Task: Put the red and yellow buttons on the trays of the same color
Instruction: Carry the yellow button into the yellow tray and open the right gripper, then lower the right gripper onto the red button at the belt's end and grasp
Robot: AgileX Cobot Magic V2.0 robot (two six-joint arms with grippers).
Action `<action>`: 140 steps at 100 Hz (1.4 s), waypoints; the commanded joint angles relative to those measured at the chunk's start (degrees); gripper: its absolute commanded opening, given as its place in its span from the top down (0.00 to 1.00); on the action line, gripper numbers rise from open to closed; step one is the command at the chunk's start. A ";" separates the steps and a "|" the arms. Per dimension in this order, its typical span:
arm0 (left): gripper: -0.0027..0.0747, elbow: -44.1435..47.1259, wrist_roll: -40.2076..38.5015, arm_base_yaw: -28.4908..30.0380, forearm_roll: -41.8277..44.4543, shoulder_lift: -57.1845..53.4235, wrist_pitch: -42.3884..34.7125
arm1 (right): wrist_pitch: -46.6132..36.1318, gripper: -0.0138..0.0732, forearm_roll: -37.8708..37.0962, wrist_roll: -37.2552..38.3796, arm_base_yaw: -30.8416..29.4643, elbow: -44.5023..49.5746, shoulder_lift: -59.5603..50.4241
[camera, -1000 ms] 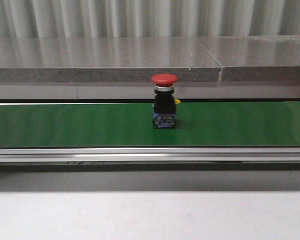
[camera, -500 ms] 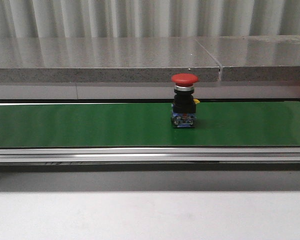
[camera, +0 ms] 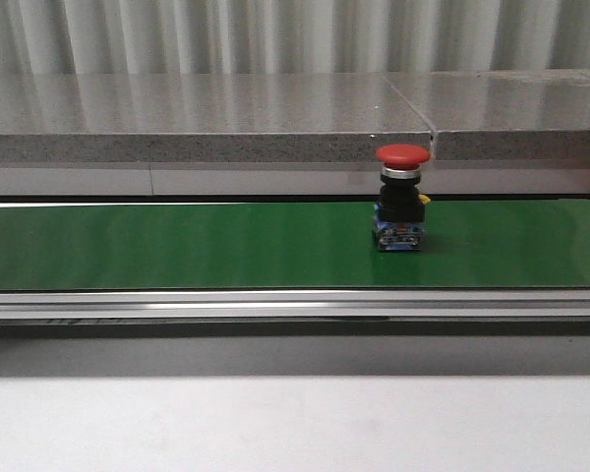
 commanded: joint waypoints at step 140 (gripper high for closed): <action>0.99 -1.54 -0.34 -0.38 -0.69 0.29 -4.05 | 11.26 0.28 1.62 -6.07 47.29 -3.06 -25.03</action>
